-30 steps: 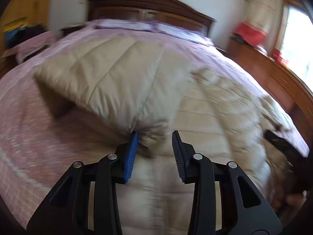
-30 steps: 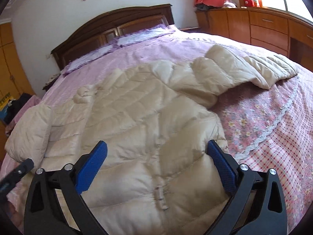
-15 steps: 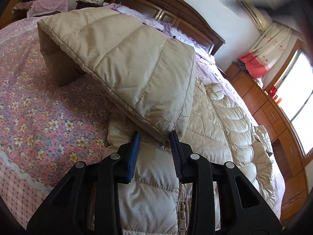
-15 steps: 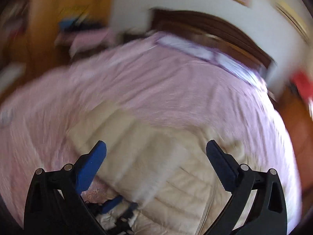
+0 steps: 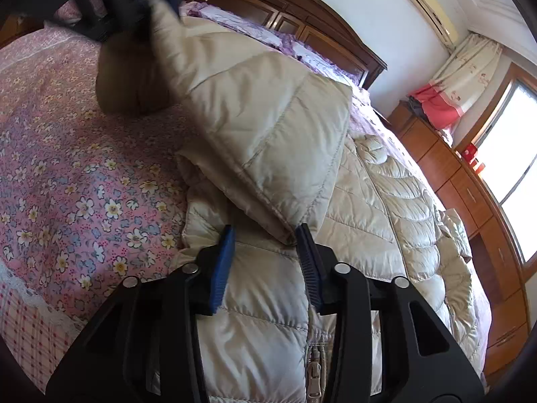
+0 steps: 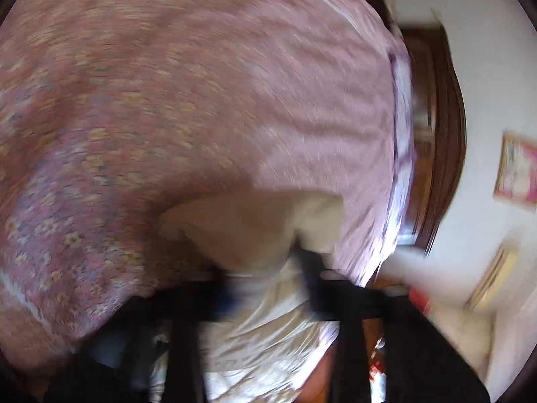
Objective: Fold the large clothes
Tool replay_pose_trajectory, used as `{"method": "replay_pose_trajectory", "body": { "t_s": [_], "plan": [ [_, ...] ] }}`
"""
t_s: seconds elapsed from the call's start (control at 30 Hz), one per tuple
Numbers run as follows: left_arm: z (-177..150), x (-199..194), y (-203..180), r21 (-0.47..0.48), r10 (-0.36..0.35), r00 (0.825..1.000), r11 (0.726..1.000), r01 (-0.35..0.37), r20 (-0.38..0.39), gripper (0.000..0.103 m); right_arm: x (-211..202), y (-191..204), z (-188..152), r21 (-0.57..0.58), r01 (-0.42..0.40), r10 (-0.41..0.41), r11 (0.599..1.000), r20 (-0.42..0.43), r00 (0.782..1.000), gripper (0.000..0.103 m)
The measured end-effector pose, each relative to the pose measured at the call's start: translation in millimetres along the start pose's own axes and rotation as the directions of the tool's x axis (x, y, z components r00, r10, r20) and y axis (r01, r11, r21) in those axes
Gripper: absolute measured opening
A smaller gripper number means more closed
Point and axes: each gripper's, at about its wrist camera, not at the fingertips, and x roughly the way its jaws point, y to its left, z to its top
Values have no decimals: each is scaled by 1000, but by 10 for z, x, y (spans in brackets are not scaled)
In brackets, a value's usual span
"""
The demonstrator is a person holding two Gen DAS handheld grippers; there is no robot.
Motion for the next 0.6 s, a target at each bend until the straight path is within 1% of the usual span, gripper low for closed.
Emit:
{"method": "replay_pose_trajectory", "body": {
  "t_s": [0.03, 0.07, 0.1, 0.13, 0.17, 0.2, 0.27, 0.33, 0.37, 0.4, 0.47, 0.5, 0.57, 0.6],
  "plan": [
    [1, 2, -4, 4, -1, 1000, 1000, 1, 0, 43, 10, -114, -47, 51, -21, 20, 998, 13, 1000, 10],
    [-1, 3, -17, 7, -3, 1000, 1000, 3, 3, 45, -13, -177, -98, 106, -38, 35, 994, 24, 999, 10],
    [-12, -10, -14, 10, -2, 1000, 1000, 2, 8, 46, -3, -397, -258, 202, -72, 63, 977, 51, 997, 9],
    [-24, -13, -35, 13, -1, 1000, 1000, 1, 16, 49, 3, -518, -343, 249, -84, 69, 965, 67, 995, 9],
    [-40, -9, -65, 19, -3, 1000, 1000, 2, 23, 53, 33, -713, -538, 328, -99, 73, 939, 91, 993, 9],
    [-50, 1, -90, 28, 0, 1000, 1000, -1, 25, 54, 62, -820, -632, 373, -108, 74, 922, 103, 992, 9],
    [-58, 10, -133, 42, 14, 999, 999, -15, 31, 54, 155, -1070, -964, 479, -134, 82, 867, 130, 988, 9],
    [-55, 10, -132, 34, 9, 999, 999, -10, 37, 54, 305, -1308, -1373, 583, -154, 84, 798, 146, 986, 9],
    [-53, 9, -121, 26, 3, 999, 1000, -4, 38, 54, 388, -1416, -1615, 635, -157, 79, 756, 149, 986, 9],
    [-49, 11, -114, 16, -5, 999, 1000, 4, 40, 54, 389, -1442, -1773, 662, -152, 75, 734, 144, 987, 9],
    [-55, 11, -90, 4, -8, 999, 1000, 7, 41, 52, 509, -1553, -2189, 736, -125, 48, 665, 125, 991, 9],
    [-51, 17, -82, -4, -5, 999, 1000, 5, 41, 51, 524, -1554, -2334, 758, -115, 42, 642, 115, 992, 9],
    [-45, 20, -50, -22, -9, 999, 1000, 10, 42, 48, 661, -1580, -2710, 816, -105, 47, 569, 96, 994, 9],
    [-39, 32, -27, -33, -6, 999, 999, 8, 37, 46, 713, -1563, -2808, 833, -101, 48, 544, 89, 995, 9]
  ]
}}
